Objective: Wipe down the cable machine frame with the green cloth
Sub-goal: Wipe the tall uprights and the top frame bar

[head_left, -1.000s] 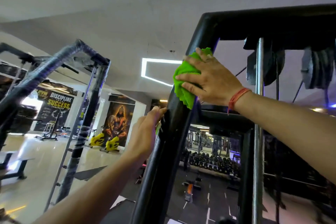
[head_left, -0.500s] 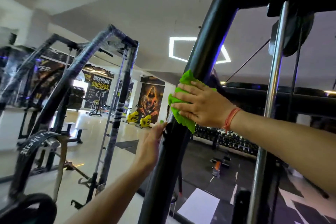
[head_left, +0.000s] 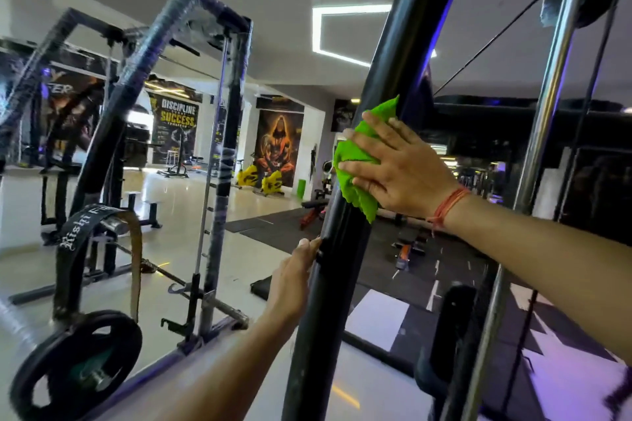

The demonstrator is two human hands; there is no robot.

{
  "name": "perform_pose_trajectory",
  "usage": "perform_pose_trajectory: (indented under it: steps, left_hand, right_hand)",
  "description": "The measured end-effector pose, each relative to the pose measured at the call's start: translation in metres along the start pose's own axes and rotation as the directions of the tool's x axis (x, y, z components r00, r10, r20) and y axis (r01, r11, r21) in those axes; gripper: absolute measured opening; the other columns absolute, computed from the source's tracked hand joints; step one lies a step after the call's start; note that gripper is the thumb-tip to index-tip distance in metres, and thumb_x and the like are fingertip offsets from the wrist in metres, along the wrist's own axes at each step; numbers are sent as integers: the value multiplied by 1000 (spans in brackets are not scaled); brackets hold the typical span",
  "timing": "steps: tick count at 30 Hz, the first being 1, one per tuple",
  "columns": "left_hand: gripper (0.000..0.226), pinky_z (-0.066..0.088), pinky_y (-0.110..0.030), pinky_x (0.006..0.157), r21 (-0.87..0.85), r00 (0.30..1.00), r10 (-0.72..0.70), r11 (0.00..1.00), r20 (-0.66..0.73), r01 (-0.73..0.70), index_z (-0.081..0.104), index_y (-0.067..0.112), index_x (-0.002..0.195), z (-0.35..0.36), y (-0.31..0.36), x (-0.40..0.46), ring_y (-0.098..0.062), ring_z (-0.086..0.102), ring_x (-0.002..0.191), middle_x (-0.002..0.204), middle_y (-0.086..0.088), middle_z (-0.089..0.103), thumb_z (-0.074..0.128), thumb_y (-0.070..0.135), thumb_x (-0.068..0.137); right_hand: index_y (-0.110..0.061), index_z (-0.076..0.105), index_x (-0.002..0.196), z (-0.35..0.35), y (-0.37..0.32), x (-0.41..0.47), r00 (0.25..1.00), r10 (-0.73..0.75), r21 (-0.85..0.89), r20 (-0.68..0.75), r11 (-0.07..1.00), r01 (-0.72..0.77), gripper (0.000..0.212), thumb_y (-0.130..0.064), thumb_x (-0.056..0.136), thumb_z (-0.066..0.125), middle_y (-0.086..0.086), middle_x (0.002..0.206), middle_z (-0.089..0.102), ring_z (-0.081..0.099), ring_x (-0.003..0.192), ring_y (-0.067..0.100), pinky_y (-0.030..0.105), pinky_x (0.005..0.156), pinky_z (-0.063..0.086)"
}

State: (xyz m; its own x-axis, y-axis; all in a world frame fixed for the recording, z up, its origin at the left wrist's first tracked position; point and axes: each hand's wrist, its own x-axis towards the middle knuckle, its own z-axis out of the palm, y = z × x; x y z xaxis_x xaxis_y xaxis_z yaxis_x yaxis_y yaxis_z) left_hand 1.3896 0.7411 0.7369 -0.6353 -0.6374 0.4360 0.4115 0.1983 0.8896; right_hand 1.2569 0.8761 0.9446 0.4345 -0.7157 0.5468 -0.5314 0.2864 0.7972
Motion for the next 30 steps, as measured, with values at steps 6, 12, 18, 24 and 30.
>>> perform_pose_trajectory:
  steps: [6,12,18,24,30]
  left_hand:
    - [60,37,-54,113,-3,994,-110,994,9,110,67,51,121,-12,-38,-5,-10,57,129,130,17,67,30,80,84]
    - [50,38,-52,114,-47,988,-149,988,29,150,68,43,124,-20,-53,-16,-9,57,129,131,16,67,35,64,94]
    - [46,41,-34,99,-29,969,-231,972,90,234,72,57,103,-30,-65,-33,5,60,116,118,22,71,26,60,98]
    - [46,46,-32,94,-55,959,-273,959,81,277,74,53,98,-36,-83,-50,9,63,104,111,23,72,36,72,81]
    - [48,42,-40,105,-34,948,-306,950,87,310,73,53,102,-43,-105,-67,-3,61,117,118,18,72,37,72,78]
  right_hand:
    - [-33,54,143,22,-51,-33,961,-252,30,109,968,250,40,-43,108,39,4,156,44,27,150,38,57,120,23]
    - [-35,57,141,24,-64,-36,996,88,46,23,995,-89,39,-44,106,42,0,160,39,23,152,36,56,120,22]
    - [-29,64,133,38,-109,-50,974,-202,91,106,977,193,35,-41,106,44,2,149,53,36,146,36,56,120,24]
    - [-29,65,133,51,-137,-66,999,27,118,37,993,-31,32,-37,105,50,1,153,48,34,147,37,58,119,25]
    - [-34,66,127,51,-153,-67,978,-153,99,145,985,140,30,-45,103,51,1,157,44,33,148,35,55,120,24]
